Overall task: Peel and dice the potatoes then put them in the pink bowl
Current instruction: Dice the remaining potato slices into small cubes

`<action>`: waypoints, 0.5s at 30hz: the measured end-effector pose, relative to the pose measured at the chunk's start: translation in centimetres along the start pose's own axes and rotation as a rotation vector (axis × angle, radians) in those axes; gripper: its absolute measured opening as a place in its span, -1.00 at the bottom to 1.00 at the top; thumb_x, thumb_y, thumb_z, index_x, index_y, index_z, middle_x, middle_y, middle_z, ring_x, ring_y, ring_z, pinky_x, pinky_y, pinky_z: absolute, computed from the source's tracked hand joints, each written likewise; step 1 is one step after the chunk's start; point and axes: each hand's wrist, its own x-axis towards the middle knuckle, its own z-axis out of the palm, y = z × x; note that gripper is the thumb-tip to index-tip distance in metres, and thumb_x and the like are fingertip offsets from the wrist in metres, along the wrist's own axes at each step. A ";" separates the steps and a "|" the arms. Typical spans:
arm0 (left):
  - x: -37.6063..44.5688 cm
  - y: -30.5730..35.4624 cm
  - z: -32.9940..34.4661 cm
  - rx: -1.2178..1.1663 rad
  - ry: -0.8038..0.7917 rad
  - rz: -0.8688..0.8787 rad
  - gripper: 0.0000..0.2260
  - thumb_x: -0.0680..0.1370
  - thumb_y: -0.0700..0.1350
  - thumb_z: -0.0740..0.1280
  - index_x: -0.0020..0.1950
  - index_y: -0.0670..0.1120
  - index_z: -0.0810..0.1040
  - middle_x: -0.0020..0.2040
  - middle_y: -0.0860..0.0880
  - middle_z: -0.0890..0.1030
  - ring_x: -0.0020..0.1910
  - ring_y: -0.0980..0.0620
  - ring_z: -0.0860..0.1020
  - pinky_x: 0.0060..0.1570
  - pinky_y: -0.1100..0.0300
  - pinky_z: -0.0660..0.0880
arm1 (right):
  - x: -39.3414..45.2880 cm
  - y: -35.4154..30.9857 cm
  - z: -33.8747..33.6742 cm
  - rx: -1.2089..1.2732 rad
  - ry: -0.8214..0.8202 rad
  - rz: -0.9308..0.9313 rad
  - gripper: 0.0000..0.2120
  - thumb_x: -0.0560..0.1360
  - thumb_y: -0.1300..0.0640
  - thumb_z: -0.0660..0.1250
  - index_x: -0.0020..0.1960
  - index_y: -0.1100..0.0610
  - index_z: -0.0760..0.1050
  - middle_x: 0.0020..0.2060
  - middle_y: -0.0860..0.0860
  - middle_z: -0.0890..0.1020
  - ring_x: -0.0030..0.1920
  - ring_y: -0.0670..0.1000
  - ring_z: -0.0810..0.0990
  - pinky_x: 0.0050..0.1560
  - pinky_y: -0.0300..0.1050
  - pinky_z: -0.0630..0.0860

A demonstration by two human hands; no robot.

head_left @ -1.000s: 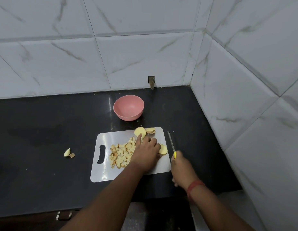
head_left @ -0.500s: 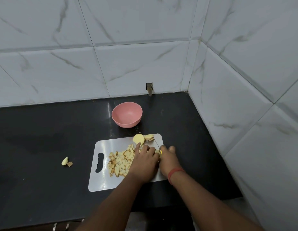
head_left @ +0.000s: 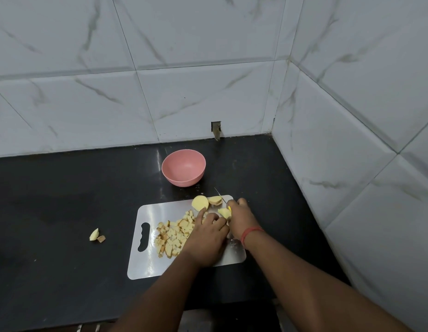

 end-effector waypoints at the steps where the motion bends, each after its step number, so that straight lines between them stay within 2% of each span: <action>1: 0.1 0.0 0.1 -0.001 0.004 -0.001 -0.80 0.57 -0.01 0.24 0.14 -0.02 0.54 0.10 0.01 0.55 0.20 -0.09 0.46 0.49 -0.27 0.15 | 0.0 0.1 -0.2 0.021 -0.003 0.004 -0.72 0.47 0.30 0.19 0.15 0.11 0.40 0.12 0.07 0.35 -0.07 0.04 0.47 -0.07 -0.15 0.41; 4: 0.4 0.2 0.3 0.005 -0.016 -0.046 -0.86 0.60 -0.01 0.27 0.11 0.01 0.54 0.06 0.02 0.54 0.17 -0.11 0.49 0.48 -0.27 0.14 | 0.0 0.7 -0.3 0.102 0.060 0.037 -0.68 0.48 0.36 0.20 0.18 0.10 0.43 0.13 0.05 0.38 -0.09 0.02 0.44 -0.09 -0.18 0.35; 9: 1.1 0.9 -0.3 0.053 -0.076 -0.155 -0.68 0.67 0.11 0.13 0.23 -0.02 0.54 0.18 -0.01 0.51 0.28 -0.12 0.39 0.51 -0.21 0.02 | -1.2 1.7 -0.4 0.302 0.187 0.127 -0.75 0.54 0.34 0.25 0.18 0.13 0.46 0.12 0.04 0.41 0.02 0.04 0.51 0.02 -0.17 0.43; 13: 1.5 1.5 0.1 -0.032 -0.071 -0.308 -0.65 0.65 0.18 0.15 0.24 -0.01 0.54 0.23 0.01 0.53 0.30 -0.10 0.39 0.50 -0.15 0.06 | -2.6 2.2 -0.1 0.367 0.198 0.169 -0.77 0.55 0.31 0.26 0.18 0.10 0.47 0.11 0.02 0.42 0.02 0.04 0.54 0.06 -0.10 0.50; 15: 1.8 1.6 0.2 -0.061 -0.061 -0.351 -0.66 0.65 0.19 0.16 0.24 0.01 0.54 0.23 0.02 0.54 0.31 -0.09 0.40 0.49 -0.14 0.09 | -3.4 2.1 0.3 0.405 0.177 0.170 -0.79 0.56 0.27 0.26 0.14 0.05 0.46 0.07 -0.01 0.42 -0.03 0.07 0.58 0.01 0.03 0.59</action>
